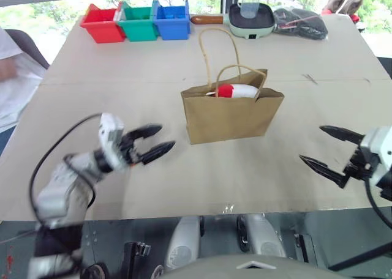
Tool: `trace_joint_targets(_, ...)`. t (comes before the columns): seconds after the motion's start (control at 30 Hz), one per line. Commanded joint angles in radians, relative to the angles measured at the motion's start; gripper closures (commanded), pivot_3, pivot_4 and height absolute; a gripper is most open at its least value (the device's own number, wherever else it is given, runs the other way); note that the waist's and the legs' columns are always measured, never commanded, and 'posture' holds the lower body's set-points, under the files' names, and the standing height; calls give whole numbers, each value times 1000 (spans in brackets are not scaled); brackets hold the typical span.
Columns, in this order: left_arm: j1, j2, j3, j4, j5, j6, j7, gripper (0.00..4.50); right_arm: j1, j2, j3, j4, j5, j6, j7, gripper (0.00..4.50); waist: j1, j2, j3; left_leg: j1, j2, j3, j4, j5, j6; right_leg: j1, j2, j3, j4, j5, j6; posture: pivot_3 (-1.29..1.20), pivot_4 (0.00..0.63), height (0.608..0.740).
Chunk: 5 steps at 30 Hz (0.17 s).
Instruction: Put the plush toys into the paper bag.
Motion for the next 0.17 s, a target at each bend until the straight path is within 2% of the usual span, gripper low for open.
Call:
trace_joint_targets(0.03,162,5,108,-158,-23,-4,40,80,30,-44,-87,68,-14,-55,85,0,9,1,0,1,0,1,0,0,0,1,0,1,-1,0,0,0,150,740)
trace_joint_targets(0.1,213,0,97,-181,52,-56,86,80,30,-58,-99,112,-28,-73,107,0,14,2,0,13,0,3,0,0,0,14,-1,1,-4,-2,-3,0,150,740)
trace_joint_targets(0.17,220,-5,98,-191,23,-47,98,80,24,-69,-102,152,-42,-90,123,0,16,2,0,16,0,6,-1,0,0,18,-1,1,-6,-5,-1,0,150,740)
